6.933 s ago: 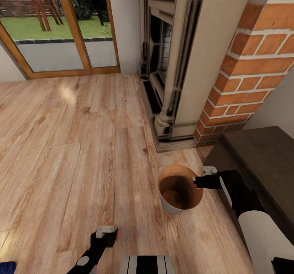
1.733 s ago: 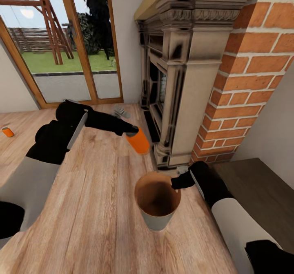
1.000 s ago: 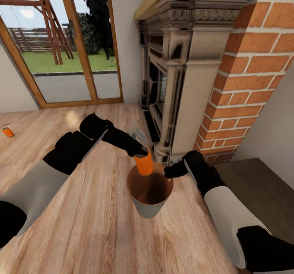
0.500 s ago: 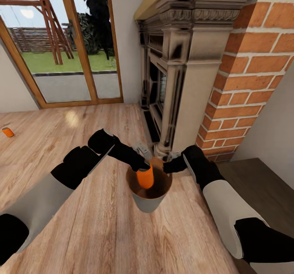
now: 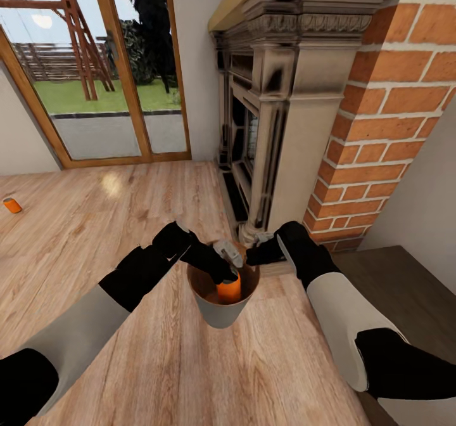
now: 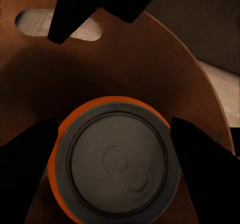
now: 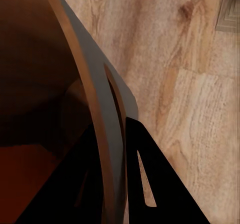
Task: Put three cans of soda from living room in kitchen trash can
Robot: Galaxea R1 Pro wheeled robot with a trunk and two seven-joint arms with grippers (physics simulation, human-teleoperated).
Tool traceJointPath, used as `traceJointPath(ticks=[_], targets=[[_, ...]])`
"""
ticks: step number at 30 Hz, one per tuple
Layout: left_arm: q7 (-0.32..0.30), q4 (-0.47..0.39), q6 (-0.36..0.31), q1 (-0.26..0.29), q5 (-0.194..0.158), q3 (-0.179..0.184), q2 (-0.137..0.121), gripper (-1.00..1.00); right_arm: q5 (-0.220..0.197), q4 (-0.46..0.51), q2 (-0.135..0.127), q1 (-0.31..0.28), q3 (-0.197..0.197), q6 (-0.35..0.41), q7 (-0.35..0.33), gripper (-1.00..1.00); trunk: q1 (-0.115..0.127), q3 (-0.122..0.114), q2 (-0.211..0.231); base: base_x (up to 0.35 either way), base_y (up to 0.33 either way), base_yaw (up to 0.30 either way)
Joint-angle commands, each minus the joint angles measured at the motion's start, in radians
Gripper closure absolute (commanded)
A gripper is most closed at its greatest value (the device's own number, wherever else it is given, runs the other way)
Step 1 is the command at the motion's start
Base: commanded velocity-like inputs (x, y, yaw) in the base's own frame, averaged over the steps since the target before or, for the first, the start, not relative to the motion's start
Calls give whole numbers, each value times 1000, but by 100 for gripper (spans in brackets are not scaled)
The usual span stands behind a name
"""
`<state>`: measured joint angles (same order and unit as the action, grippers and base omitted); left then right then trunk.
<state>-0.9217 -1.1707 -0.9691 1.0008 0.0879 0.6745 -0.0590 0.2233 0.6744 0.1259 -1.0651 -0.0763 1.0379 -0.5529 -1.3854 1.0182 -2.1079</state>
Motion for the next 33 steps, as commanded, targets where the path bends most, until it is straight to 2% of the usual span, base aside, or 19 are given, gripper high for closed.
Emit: traceJointPath(ticks=[1, 6, 9, 16, 25, 26, 33], targets=[[22, 18, 15, -8, 0, 0, 2, 100, -39, 0, 1, -1, 2, 9, -9, 100, 0, 0, 0, 0, 0, 0], [76, 59, 42, -33, 1, 16, 6, 100, -39, -1, 1, -2, 2, 9, -9, 100, 0, 0, 0, 0, 0, 0], [94, 64, 45, -37, 0, 29, 5, 100, -39, -1, 1, -3, 3, 9, -9, 100, 0, 0, 0, 0, 0, 0], [152, 67, 46, -39, 2, 36, 5, 100, -39, -1, 3, -3, 3, 9, -9, 100, 0, 0, 0, 0, 0, 0], [173, 68, 46, -39, 2, 36, 5, 100, -39, -1, 2, -3, 2, 9, -9, 100, 0, 0, 0, 0, 0, 0], [173, 69, 46, -39, 2, 36, 5, -100, -39, -1, 2, -3, 2, 9, -9, 100, 0, 0, 0, 0, 0, 0], [170, 65, 46, -39, -2, 33, 5, -100, -39, -1, 2, -3, 2, 9, -9, 100, 0, 0, 0, 0, 0, 0]])
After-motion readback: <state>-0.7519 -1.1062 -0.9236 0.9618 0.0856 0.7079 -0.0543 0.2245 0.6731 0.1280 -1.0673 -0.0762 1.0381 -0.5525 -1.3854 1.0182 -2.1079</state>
